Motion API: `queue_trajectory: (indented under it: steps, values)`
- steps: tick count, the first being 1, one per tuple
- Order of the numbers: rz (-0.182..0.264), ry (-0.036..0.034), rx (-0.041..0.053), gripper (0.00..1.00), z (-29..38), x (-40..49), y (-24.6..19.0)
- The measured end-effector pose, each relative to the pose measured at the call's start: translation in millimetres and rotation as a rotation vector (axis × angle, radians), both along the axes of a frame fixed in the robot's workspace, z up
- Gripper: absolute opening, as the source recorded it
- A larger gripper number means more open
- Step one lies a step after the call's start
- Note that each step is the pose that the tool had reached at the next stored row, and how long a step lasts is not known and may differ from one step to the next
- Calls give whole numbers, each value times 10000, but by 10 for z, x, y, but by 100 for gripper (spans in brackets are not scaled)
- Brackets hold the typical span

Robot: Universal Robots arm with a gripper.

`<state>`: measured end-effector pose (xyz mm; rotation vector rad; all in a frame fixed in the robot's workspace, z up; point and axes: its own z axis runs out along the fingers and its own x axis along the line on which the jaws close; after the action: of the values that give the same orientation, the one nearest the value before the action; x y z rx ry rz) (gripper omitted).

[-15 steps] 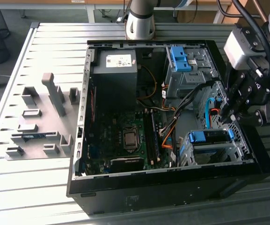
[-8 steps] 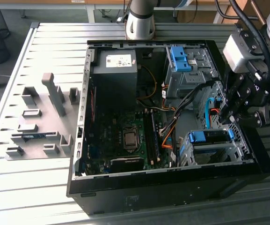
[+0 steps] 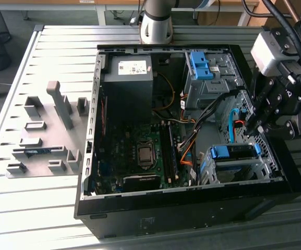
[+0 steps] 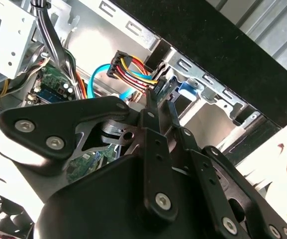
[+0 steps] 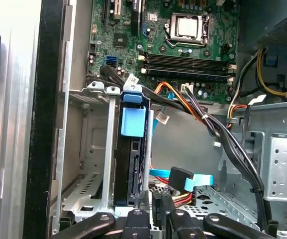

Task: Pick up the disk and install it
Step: 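Insert the first disk wire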

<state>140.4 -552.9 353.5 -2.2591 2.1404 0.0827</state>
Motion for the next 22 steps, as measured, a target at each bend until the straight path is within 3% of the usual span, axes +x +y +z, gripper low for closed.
queue_trajectory:
  steps: [4,5,11,15,19,22]
  values:
    - [0,1,-9,25,-2,0,29]
    - [1,12,-7,31,-19,0,33]
    - [1,36,-11,31,-71,1,41]
    - [2,36,-10,17,-72,2,41]
    - [2,28,-7,16,-74,-35,41]
    - [-16,-47,-10,16,-74,-98,40]
